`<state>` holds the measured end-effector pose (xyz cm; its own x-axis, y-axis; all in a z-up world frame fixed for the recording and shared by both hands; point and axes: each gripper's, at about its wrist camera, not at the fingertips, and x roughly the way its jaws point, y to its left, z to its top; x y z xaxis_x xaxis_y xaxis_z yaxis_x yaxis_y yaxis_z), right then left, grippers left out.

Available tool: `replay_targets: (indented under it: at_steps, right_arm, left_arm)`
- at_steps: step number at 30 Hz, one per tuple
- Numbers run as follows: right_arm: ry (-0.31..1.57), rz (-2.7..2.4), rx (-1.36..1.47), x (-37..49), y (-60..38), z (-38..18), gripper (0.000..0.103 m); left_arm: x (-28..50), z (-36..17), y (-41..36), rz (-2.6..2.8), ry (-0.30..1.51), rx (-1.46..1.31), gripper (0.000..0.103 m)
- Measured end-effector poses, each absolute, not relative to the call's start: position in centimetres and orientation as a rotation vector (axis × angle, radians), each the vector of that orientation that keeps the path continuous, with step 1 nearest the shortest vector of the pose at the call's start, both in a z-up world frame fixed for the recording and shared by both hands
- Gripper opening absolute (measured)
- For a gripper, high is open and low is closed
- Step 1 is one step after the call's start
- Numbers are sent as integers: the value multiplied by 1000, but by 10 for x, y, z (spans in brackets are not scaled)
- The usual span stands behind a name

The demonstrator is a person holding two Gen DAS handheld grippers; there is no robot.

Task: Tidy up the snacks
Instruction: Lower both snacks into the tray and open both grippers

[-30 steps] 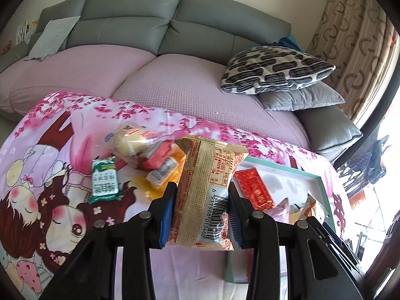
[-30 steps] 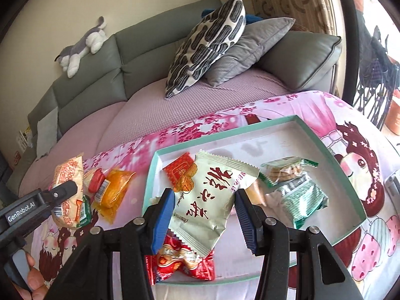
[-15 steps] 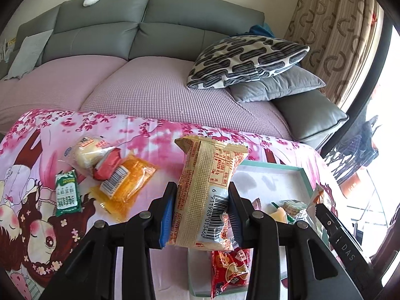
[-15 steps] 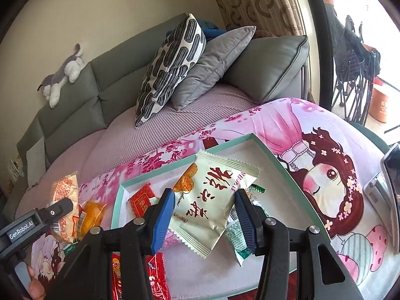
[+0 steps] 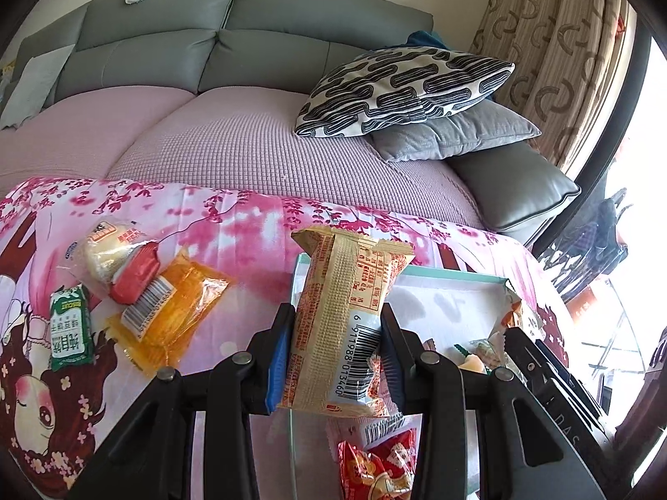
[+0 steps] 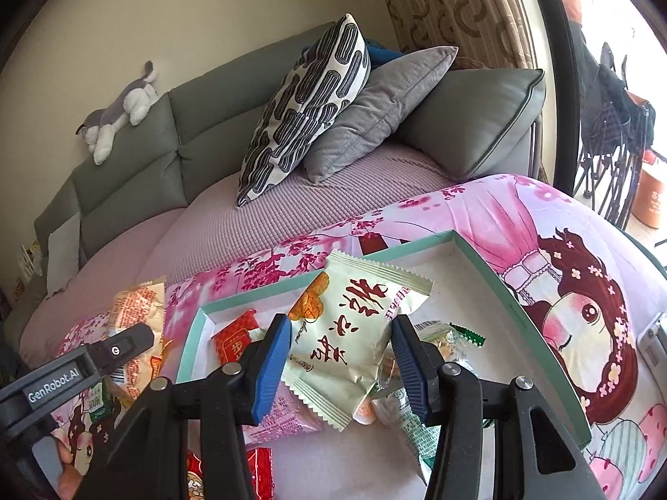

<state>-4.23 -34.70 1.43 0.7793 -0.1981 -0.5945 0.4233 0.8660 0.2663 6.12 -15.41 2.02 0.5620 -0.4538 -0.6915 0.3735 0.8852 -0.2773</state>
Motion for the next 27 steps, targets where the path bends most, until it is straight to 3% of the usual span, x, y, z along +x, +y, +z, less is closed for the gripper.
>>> replay_targets:
  at_steps: [27]
  right_arm:
    - [673, -401, 402, -25, -361, -3, 53]
  left_arm:
    - [77, -13, -184, -535, 910, -45, 40]
